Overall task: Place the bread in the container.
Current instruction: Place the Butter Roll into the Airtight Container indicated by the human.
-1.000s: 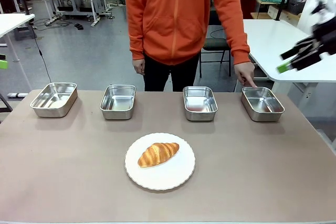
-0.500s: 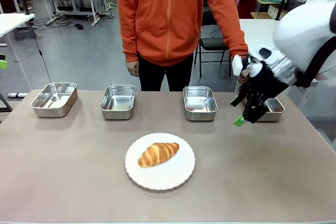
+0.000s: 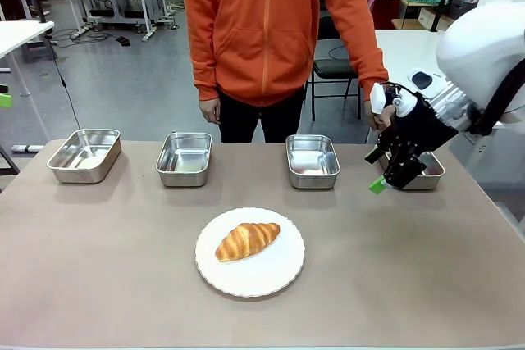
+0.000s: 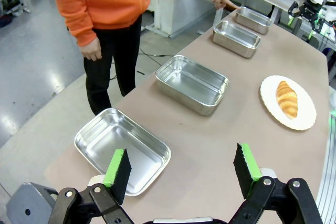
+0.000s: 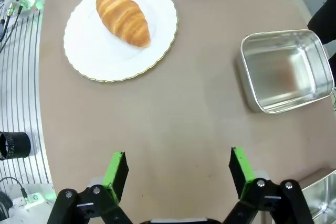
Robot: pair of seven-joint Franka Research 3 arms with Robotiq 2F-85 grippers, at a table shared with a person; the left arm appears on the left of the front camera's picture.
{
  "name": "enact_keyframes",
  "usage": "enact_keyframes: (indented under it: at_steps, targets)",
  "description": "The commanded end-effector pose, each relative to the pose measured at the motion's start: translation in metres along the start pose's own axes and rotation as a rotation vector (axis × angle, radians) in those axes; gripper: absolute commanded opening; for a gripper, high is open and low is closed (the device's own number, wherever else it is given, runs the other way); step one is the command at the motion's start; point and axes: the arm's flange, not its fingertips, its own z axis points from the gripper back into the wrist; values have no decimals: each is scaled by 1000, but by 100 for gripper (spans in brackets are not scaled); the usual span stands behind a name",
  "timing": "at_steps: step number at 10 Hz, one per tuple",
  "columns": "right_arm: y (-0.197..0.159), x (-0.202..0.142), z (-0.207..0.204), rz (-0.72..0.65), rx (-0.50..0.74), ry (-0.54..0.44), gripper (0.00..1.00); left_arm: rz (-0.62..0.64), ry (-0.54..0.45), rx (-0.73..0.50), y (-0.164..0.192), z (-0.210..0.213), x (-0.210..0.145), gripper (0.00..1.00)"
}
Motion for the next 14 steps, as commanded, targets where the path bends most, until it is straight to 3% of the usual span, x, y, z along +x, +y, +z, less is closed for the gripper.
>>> enact_keyframes:
  at_steps: [1,2,4,7,9,11,14]
  targets:
    - [1,1,-2,4,3,3,100,-14,-12,-5,-1,2,0,100]
    - [0,22,15,42,-32,53,100,-14,-12,-5,-1,2,0,100]
    - [-10,84,11,175,3,143,100,-14,-12,-5,-1,2,0,100]
    - [6,159,-44,323,93,236,100,-14,-12,-5,-1,2,0,100]
    - [29,181,-83,377,139,267,100,-14,-12,-5,-1,2,0,100]
    - [53,196,-126,443,100,357,100,-14,-12,-5,-1,2,0,100]
    - [76,210,-164,489,76,379,100,-14,-12,-5,-1,2,0,100]
